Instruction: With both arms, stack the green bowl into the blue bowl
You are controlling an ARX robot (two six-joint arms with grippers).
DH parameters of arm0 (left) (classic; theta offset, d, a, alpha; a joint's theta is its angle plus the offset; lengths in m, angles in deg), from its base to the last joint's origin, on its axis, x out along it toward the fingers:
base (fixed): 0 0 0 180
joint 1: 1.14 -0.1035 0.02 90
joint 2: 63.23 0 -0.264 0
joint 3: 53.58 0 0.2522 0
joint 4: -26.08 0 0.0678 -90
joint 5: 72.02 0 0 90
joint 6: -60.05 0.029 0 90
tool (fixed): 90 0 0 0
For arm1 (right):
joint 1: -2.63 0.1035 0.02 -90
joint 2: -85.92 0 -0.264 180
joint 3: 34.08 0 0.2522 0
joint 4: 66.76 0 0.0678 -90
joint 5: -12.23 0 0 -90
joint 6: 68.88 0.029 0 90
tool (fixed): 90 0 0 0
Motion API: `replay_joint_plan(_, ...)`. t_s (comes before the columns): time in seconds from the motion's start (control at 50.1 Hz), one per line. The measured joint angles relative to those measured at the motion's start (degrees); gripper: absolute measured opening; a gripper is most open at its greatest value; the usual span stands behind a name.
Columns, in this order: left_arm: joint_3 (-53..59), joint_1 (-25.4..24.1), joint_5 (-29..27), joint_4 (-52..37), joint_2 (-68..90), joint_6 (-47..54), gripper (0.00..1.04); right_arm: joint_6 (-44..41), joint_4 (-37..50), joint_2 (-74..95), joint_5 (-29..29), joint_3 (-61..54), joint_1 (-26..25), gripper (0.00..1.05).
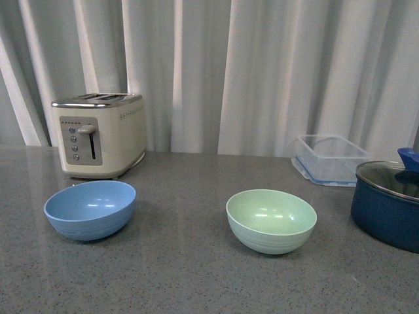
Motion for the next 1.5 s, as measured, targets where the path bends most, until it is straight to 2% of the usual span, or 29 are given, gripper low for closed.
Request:
replay_joint_plan(0.559, 0.0, 0.0, -0.1, 0.0, 0.0, 0.0, 0.98, 0.0, 0.0, 0.0, 0.0, 0.0, 0.0, 0.95)
replay_joint_plan(0.579, -0.4, 0.8, -2.6, 1.5, 1.1, -0.9, 0.98, 0.0, 0.0, 0.0, 0.0, 0.0, 0.0, 0.95)
replay_joint_plan(0.599, -2.3, 2.1, -8.5, 6.1, 3.4, -2.1, 0.98, 0.0, 0.0, 0.0, 0.0, 0.0, 0.0, 0.95)
replay_joint_plan(0.639, -5.7, 3.3, -16.0, 12.9, 9.4, -4.3, 0.98, 0.0, 0.0, 0.0, 0.0, 0.0, 0.0, 0.95)
replay_joint_plan(0.678, -8.6, 3.2, -20.8, 16.5, 15.6, -5.1, 0.98, 0.0, 0.0, 0.0, 0.0, 0.0, 0.0, 0.95)
replay_joint_plan(0.718, -12.3, 0.3, -24.2, 15.8, 26.2, -5.8, 0.98, 0.0, 0.0, 0.0, 0.2, 0.0, 0.0, 0.95)
replay_joint_plan(0.818, -22.1, -6.3, -18.0, 7.4, 44.6, -6.2, 0.98, 0.0, 0.0, 0.0, 0.0, 0.0, 0.0, 0.95)
replay_joint_plan(0.918, -29.8, -8.1, -13.6, 5.1, 54.3, -6.0, 0.98, 0.0, 0.0, 0.0, 0.0, 0.0, 0.0, 0.95)
replay_joint_plan(0.978, -36.8, -8.5, -9.0, 5.6, 62.2, -5.8, 0.98, 0.0, 0.0, 0.0, 0.0, 0.0, 0.0, 0.95)
replay_joint_plan(1.058, -44.2, -8.5, -6.2, 7.7, 69.8, -6.3, 0.98, 0.0, 0.0, 0.0, 0.0, 0.0, 0.0, 0.95)
replay_joint_plan(1.257, -54.5, -7.0, -4.0, 8.4, 80.2, -8.3, 0.98, 0.0, 0.0, 0.0, 0.0, 0.0, 0.0, 0.95)
replay_joint_plan(1.497, -60.5, -5.2, -5.8, 9.1, 89.5, -10.0, 0.98, 0.0, 0.0, 0.0, 0.0, 0.0, 0.0, 0.95)
